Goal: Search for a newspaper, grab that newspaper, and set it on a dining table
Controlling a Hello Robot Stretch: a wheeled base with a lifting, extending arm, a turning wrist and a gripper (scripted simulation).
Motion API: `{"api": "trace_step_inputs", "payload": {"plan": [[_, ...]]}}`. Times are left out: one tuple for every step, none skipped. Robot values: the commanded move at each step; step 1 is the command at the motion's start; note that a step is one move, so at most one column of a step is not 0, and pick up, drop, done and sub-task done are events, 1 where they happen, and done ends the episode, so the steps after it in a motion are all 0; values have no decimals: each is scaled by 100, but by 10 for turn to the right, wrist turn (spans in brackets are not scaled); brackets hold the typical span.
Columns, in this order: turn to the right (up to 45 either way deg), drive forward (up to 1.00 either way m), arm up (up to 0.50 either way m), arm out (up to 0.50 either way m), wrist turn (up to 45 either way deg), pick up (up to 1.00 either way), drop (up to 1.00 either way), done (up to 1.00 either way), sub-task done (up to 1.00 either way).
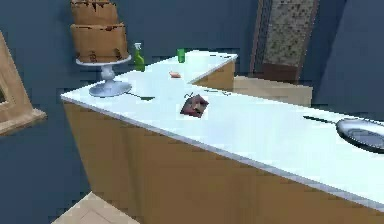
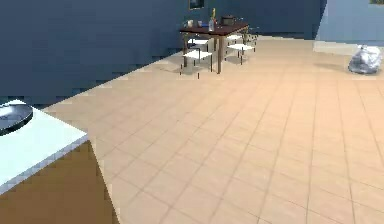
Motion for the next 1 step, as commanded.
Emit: {"api": "trace_step_inputs", "payload": {"plan": [[-450,0,0,0,0,0,0,0,0]]}}
